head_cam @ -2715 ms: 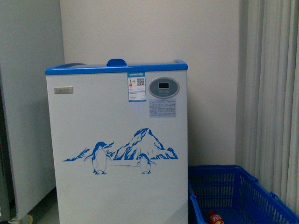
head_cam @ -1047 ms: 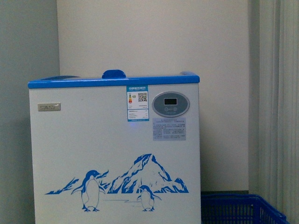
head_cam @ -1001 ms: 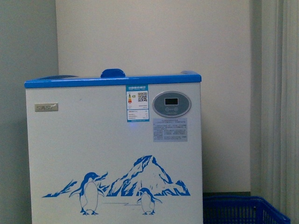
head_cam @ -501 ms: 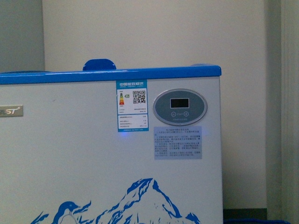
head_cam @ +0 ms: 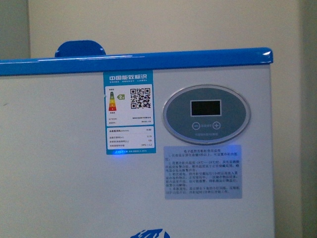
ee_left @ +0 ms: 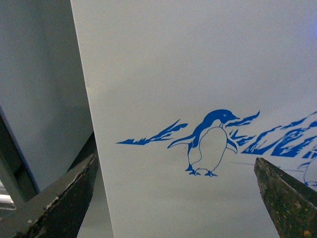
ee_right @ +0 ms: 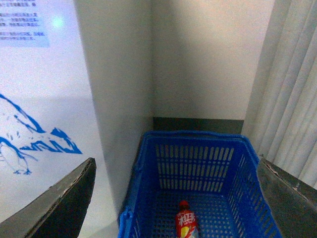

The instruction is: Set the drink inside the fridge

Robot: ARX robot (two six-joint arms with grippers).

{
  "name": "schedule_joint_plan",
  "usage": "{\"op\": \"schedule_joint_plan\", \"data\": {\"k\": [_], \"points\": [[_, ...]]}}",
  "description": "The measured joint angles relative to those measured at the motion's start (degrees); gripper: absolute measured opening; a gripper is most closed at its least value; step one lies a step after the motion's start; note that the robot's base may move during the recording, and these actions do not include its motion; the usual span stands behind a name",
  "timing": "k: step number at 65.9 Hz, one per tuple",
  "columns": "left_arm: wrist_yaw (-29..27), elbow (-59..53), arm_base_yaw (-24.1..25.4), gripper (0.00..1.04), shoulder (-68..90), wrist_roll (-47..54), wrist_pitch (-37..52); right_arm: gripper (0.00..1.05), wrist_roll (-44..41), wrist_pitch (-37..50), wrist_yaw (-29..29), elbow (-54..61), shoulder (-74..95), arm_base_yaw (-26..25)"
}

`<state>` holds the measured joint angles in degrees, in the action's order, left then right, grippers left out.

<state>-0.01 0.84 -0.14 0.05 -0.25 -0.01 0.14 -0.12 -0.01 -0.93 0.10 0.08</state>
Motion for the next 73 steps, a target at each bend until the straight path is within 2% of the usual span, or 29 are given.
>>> {"op": "schedule_joint_plan", "data": {"k": [37, 43, 47, 48, 50, 51, 53, 60, 63, 70, 73], "points": [[0.0, 0.0, 0.0, 0.97, 0.1, 0.0, 0.0, 0.97, 0.2, 0.0, 0.3, 0.0, 0.1, 0.0], [0.0, 0.0, 0.0, 0.97, 0.1, 0.0, 0.0, 0.97, 4.5, -10.5, 2.2, -4.1, 5.9, -1.2], [0.0, 0.0, 0.0, 0.97, 0.1, 0.0, 0.0, 0.97, 6.7, -17.5, 1.1, -7.8, 13.1, -5.0], [0.0, 0.0, 0.0, 0.97, 0.1, 0.0, 0.0, 0.97, 6.9, -19.3, -0.1, -9.0, 16.7, -7.3], [0.0, 0.0, 0.0, 0.97, 0.1, 0.0, 0.0, 0.97, 6.9, -19.6, -1.5, -9.5, 20.2, -9.7], [0.0, 0.0, 0.0, 0.97, 0.1, 0.0, 0.0, 0.97, 6.5, -18.5, -3.4, -9.8, 25.0, -13.0], [0.0, 0.0, 0.0, 0.97, 0.1, 0.0, 0.0, 0.97, 5.4, -16.2, -5.1, -9.9, 29.9, -16.2], [0.0, 0.0, 0.0, 0.97, 0.1, 0.0, 0.0, 0.97, 1.4, -6.9, -7.3, -10.4, 43.9, -23.3], [0.0, 0.0, 0.0, 0.97, 0.1, 0.0, 0.0, 0.97, -1.9, 0.7, -7.8, -11.7, 54.8, -26.6], [0.0, 0.0, 0.0, 0.97, 0.1, 0.0, 0.0, 0.97, -7.2, 16.1, -7.4, -16.3, 79.5, -28.4], [0.0, 0.0, 0.0, 0.97, 0.1, 0.0, 0.0, 0.97, -8.0, 19.1, -7.5, -17.3, 84.8, -28.3]]}}
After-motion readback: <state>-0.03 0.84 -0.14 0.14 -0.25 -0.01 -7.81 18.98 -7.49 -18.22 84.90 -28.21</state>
